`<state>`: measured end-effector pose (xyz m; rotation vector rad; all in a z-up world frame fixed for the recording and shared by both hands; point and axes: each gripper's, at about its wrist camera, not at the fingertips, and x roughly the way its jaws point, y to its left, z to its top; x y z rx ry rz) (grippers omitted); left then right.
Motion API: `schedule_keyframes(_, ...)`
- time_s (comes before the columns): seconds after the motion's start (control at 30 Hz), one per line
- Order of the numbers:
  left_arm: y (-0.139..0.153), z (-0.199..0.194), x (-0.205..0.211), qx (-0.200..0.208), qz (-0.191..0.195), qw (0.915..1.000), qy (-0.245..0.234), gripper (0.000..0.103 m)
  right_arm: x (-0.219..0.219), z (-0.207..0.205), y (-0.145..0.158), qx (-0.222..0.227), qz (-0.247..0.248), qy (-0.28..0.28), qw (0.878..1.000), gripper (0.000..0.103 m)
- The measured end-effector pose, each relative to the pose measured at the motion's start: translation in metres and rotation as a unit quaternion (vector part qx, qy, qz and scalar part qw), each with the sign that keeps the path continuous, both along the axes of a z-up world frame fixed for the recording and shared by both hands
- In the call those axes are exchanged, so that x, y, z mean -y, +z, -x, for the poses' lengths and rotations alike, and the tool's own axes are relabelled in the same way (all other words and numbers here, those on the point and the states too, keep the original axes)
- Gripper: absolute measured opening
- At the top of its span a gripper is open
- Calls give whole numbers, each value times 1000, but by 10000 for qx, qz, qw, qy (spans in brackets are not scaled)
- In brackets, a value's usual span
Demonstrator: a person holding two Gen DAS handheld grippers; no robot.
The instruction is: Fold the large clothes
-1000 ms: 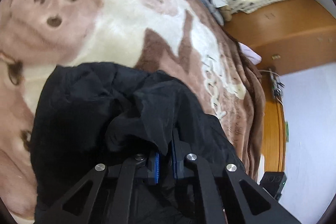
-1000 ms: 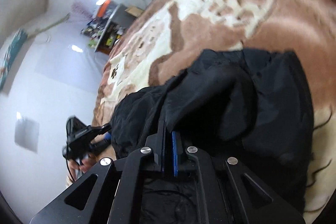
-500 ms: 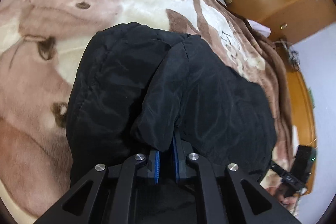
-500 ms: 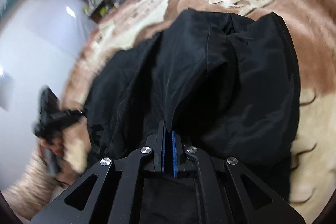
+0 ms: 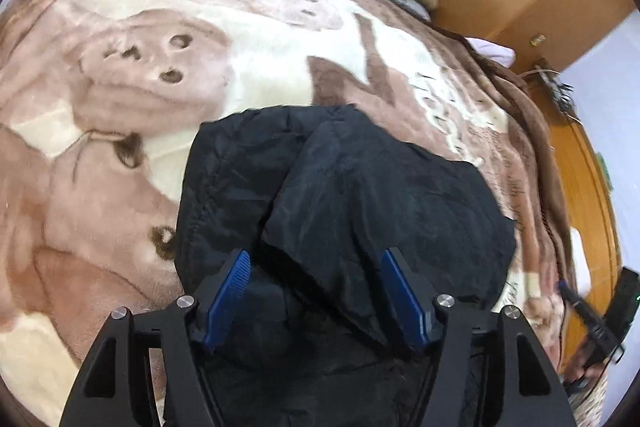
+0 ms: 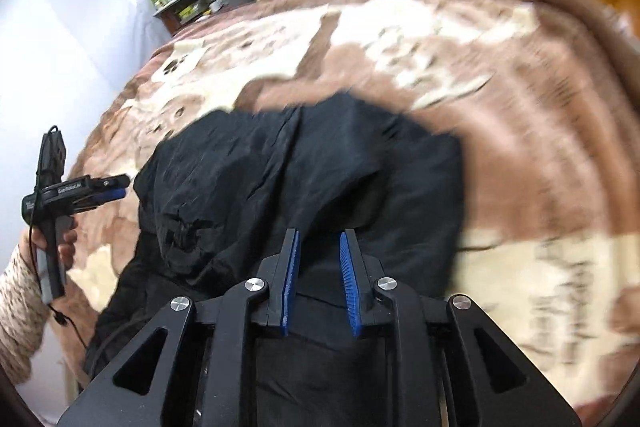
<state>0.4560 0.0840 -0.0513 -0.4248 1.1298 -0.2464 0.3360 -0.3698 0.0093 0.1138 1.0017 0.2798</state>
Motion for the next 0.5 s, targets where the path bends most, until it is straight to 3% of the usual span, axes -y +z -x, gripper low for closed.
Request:
schedule_keyframes(0.07, 13, 4, -2, 126, -221, 9997, 12, 68, 33, 28, 49, 445, 652, -306, 9964, 21)
schedule_keyframes(0.17, 19, 7, -1, 136, -251, 9996, 10, 70, 82, 76, 116, 914, 1609, -865, 9789, 23)
schedule_keyframes(0.23, 21, 11, 2, 128, -211, 9997, -37, 71, 106, 107, 150, 1008, 2362, -1174, 9593, 33)
schedule_keyframes(0.3, 21, 14, 7, 125, -304, 9995, -20, 72, 126, 142, 181, 1185, 3174, -1431, 9299, 39)
schedule_keyframes(0.37, 19, 18, 12, 99, -205, 9997, 8, 74, 134, 157, 189, 1230, 3592, -1610, 9110, 43)
schedule_keyframes(0.43, 15, 21, 17, 42, -93, 9999, 54, 75, 135, 160, 177, 1193, 3997, -1737, 8921, 49)
schedule_keyframes(0.5, 9, 23, 25, -12, -102, 9999, 35, 75, 129, 152, 147, 1132, 3847, -1592, 9021, 49)
